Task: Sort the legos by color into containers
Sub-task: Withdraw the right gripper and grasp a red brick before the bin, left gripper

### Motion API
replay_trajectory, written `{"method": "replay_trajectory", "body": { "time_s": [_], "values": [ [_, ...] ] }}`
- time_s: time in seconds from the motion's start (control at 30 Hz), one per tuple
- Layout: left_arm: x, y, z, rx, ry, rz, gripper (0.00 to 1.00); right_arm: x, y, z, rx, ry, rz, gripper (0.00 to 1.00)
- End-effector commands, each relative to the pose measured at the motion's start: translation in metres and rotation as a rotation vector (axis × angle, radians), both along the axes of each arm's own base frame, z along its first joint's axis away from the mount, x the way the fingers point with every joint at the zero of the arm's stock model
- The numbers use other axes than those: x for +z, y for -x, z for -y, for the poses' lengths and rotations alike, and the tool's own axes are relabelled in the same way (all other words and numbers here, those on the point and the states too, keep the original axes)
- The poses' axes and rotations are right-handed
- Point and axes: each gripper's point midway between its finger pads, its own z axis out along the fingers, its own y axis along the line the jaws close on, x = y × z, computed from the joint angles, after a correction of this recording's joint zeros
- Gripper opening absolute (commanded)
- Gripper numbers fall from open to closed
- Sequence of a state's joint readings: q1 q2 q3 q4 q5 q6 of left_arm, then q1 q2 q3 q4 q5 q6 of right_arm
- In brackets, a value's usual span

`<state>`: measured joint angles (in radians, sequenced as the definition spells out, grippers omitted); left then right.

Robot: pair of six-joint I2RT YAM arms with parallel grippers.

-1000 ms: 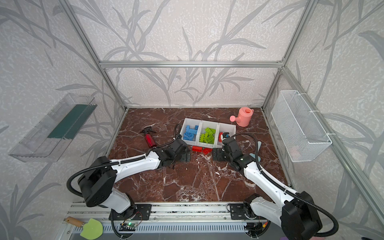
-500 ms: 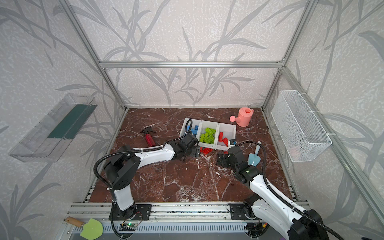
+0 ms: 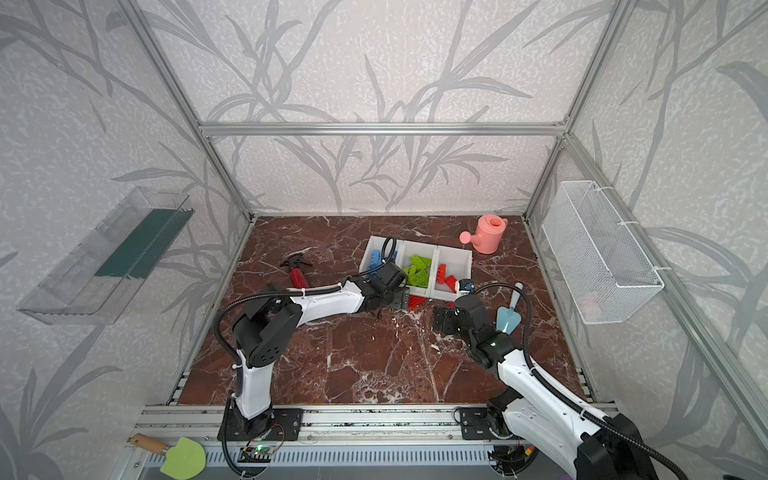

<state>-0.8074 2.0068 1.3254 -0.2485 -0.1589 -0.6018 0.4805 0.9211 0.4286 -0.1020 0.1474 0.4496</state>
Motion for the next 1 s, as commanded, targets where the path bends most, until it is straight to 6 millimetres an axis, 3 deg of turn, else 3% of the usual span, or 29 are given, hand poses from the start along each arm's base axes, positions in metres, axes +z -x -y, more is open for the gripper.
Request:
{"method": "replay_trajectory", "body": {
  "time_s": [0.0, 0.27, 0.47, 0.7, 0.97],
  "values": [
    [-0.004, -0.005, -0.003, 0.008, -0.024, -0.009, 0.92, -0.002, -0.001, -0.002, -0.002, -0.012, 0.005, 0.93],
    [-0.006, -0.004, -0.003, 0.007, -0.025, -0.017, 0.79, -0.002, -0.002, -0.003, 0.003, -0.013, 0.007, 0.93],
    [-0.002, -0.003, -0.002, 0.004, -0.01, -0.017, 0.56, -0.003, -0.002, -0.003, 0.002, -0.011, 0.003, 0.93],
    [0.011, 0.003, -0.004, 0.002, 0.017, -0.015, 0.52, -0.002, -0.001, -0.003, 0.003, -0.014, 0.004, 0.93],
    [0.055, 0.014, 0.0, -0.042, 0.064, 0.031, 0.51, 0.016, 0.005, 0.002, -0.005, -0.042, 0.041, 0.93]
  ]
}}
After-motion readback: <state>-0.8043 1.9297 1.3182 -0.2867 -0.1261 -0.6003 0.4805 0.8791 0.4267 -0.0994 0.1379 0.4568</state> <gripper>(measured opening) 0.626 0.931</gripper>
